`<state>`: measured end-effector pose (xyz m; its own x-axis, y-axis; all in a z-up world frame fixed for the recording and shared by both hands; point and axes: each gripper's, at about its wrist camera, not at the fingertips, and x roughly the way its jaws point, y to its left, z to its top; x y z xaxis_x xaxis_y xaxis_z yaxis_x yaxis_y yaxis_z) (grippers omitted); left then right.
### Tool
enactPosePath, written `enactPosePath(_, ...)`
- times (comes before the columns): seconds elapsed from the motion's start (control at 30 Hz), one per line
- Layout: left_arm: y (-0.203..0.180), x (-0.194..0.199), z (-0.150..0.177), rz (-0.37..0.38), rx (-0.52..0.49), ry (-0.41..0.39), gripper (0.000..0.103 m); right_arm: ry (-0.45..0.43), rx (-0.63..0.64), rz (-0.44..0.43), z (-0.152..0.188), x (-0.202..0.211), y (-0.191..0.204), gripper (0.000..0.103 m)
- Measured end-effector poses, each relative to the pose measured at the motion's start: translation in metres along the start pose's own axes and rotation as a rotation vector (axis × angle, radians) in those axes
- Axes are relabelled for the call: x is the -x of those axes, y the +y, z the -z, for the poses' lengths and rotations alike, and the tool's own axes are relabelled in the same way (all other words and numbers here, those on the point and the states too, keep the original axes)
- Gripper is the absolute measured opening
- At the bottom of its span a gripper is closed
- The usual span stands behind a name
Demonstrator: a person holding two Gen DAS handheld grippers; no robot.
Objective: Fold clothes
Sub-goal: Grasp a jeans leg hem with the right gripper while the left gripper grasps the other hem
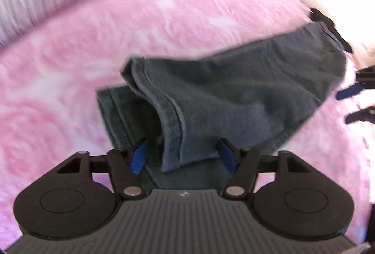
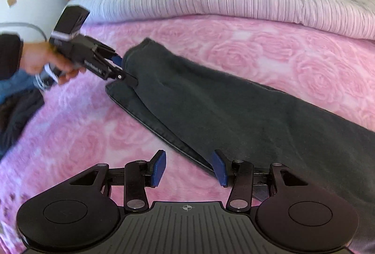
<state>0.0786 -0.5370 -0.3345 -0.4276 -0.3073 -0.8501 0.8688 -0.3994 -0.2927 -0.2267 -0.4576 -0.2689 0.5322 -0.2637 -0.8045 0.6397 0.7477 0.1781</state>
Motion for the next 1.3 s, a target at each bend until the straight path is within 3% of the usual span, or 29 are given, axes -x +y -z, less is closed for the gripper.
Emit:
enactPosePath(0.03, 0.003, 0.004, -0.003, 0.020, 0.031, 0.018, 0.025, 0.007, -0.017, 0.007, 0.001, 0.000, -0.001, 0.048)
enactPosePath(0.07, 0.006, 0.010, -0.007, 0.041, 0.069, 0.028, 0.002, 0.013, -0.035, 0.013, 0.001, 0.000, -0.003, 0.048)
enactPosePath(0.1, 0.010, 0.017, -0.010, 0.063, 0.107, 0.037, 0.000, 0.016, -0.057, 0.018, 0.001, 0.001, -0.005, 0.048)
enactPosePath(0.23, 0.026, 0.053, -0.016, 0.178, 0.245, 0.018, 0.000, 0.020, -0.078, 0.030, -0.006, 0.012, -0.006, 0.048)
enactPosePath(0.33, 0.024, 0.058, -0.013, 0.191, 0.224, 0.036, 0.001, 0.014, -0.071, 0.032, -0.009, 0.011, -0.005, 0.048)
enactPosePath(0.47, 0.023, 0.040, 0.000, 0.059, 0.185, 0.104, 0.013, 0.033, -0.023, 0.034, -0.008, -0.006, 0.002, 0.048)
enactPosePath(0.53, 0.027, 0.039, 0.007, 0.024, 0.205, 0.083, 0.016, 0.044, 0.004, 0.036, -0.007, -0.014, 0.005, 0.048)
enactPosePath(0.63, 0.029, 0.047, 0.011, 0.048, 0.258, -0.004, 0.018, 0.060, 0.043, 0.038, -0.005, -0.027, 0.010, 0.048)
enactPosePath(0.7, 0.033, 0.049, 0.006, 0.060, 0.300, -0.060, 0.028, 0.059, 0.033, 0.038, -0.004, -0.029, 0.008, 0.048)
enactPosePath(0.9, 0.041, 0.017, -0.023, 0.012, 0.322, -0.038, 0.027, 0.035, 0.050, 0.061, -0.014, -0.040, 0.000, 0.048)
enactPosePath(0.93, 0.040, 0.012, -0.025, -0.006, 0.318, -0.021, 0.027, 0.026, 0.067, 0.069, -0.019, -0.043, -0.002, 0.048)
enactPosePath(1.0, 0.036, 0.006, -0.026, -0.039, 0.302, 0.007, 0.011, 0.002, 0.152, 0.086, -0.036, -0.054, -0.008, 0.048)
enactPosePath(1.1, 0.030, 0.008, -0.015, -0.072, 0.282, 0.006, 0.001, -0.030, 0.284, 0.083, -0.068, -0.080, -0.010, 0.048)
enactPosePath(1.23, 0.030, 0.016, 0.001, -0.059, 0.339, -0.049, 0.001, -0.010, 0.463, 0.026, -0.109, -0.129, 0.001, 0.048)
enactPosePath(1.3, 0.028, 0.017, 0.004, -0.055, 0.348, -0.064, 0.012, 0.016, 0.541, -0.010, -0.124, -0.152, 0.009, 0.048)
